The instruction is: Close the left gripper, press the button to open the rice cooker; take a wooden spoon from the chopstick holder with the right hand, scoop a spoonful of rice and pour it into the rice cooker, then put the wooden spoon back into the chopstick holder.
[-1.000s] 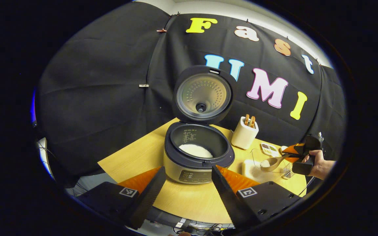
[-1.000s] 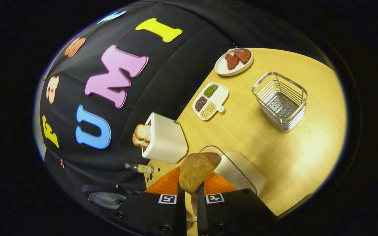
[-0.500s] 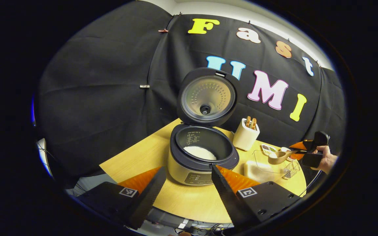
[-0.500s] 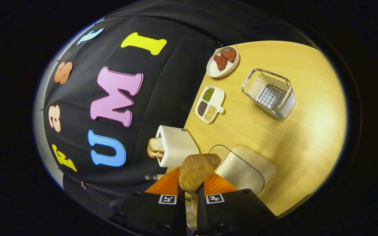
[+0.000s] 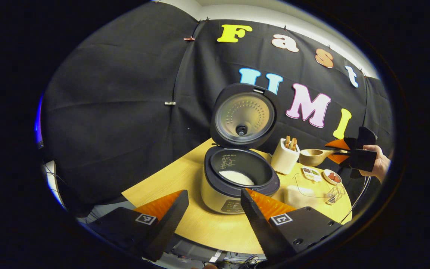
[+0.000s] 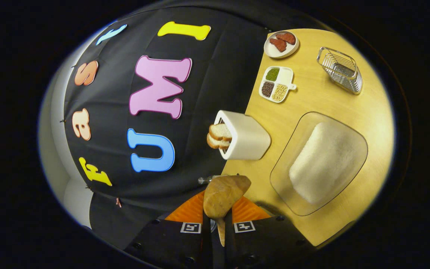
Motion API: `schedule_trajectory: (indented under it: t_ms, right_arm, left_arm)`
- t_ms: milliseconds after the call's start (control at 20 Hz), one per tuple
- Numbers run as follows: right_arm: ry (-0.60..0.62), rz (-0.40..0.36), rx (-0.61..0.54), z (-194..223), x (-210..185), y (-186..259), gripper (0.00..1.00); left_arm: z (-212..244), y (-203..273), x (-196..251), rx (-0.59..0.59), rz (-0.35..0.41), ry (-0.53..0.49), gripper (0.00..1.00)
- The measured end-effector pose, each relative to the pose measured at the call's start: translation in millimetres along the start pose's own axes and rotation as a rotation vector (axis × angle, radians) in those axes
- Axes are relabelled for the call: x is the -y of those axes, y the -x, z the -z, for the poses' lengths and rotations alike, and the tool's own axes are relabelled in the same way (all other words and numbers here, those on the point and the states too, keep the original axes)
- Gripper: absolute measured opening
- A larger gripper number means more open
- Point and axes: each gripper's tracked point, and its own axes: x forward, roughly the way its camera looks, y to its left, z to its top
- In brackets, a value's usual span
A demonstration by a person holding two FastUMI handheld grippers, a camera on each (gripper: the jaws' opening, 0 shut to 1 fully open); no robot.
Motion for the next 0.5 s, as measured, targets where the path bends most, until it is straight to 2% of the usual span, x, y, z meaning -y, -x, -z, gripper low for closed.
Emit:
schedule_trajectory:
  t_ms: [200,250,300,500]
  right_arm:
    - [0.077,-0.031,-0.098,54,-23,-22,0.17]
    - [0.113,-0.038,-0.113,66,-29,-28,0.17]
    - [0.152,-0.043,-0.123,77,-33,-30,0.17]
    - [0.343,-0.071,-0.154,109,-47,-45,0.17]
  left_arm:
    - [2,3,-17,0.000,-0.037,0.013,0.95]
    - [2,4,-22,0.001,-0.047,0.015,0.92]
    - [2,5,-26,0.000,-0.057,0.018,0.95]
    - [3,7,-43,-0.001,-0.092,0.045,0.95]
